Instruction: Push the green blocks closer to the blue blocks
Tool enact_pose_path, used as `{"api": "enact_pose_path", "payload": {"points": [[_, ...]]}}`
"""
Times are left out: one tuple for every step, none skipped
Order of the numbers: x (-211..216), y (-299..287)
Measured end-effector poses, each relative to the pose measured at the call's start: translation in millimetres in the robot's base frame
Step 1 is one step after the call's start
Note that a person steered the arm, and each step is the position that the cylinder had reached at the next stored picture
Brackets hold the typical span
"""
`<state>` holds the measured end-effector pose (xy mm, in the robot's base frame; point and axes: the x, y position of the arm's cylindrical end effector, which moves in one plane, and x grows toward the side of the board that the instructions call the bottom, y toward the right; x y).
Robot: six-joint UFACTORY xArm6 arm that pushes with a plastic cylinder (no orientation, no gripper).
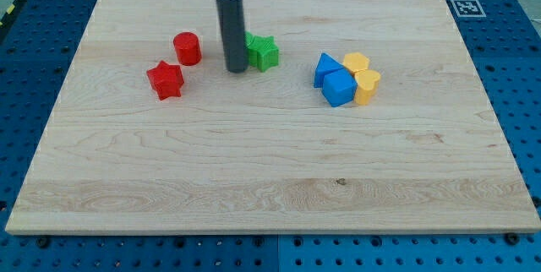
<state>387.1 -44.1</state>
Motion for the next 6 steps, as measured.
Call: {"api": "enact_pose_path", "payload": {"points": [[0, 16], [1, 22], [2, 2], [4, -39], [-16, -46], [-28, -48]]}}
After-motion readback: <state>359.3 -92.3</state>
